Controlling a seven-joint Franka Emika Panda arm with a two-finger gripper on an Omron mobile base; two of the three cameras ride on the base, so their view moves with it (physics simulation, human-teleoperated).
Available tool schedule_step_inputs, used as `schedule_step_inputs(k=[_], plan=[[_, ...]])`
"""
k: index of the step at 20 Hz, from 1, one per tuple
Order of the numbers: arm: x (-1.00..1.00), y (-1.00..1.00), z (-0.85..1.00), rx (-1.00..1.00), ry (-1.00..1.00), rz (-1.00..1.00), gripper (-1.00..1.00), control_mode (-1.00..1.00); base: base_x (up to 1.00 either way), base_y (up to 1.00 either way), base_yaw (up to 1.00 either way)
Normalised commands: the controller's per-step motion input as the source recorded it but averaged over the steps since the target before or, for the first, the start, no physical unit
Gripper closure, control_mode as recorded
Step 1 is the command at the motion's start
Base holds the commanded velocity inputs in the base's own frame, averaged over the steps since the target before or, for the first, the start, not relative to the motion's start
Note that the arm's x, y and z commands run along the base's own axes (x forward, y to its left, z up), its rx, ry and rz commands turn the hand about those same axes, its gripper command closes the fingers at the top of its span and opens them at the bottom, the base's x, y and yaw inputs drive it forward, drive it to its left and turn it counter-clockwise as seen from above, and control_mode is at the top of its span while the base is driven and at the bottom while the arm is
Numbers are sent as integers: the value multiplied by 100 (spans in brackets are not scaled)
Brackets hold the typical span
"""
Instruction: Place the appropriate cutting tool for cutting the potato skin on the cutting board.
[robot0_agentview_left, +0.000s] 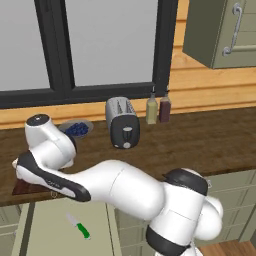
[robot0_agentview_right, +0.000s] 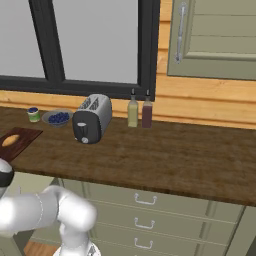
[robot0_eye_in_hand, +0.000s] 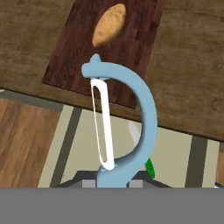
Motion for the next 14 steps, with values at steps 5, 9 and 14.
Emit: schedule_step_inputs(k=[5, 9, 14], plan=[[98, 11, -38, 0, -1, 0, 100, -100, 0, 0, 0], [95, 4, -46, 0, 0, 0, 100, -100, 0, 0, 0], [62, 27, -44, -5, 0, 0, 100, -100, 0, 0, 0]])
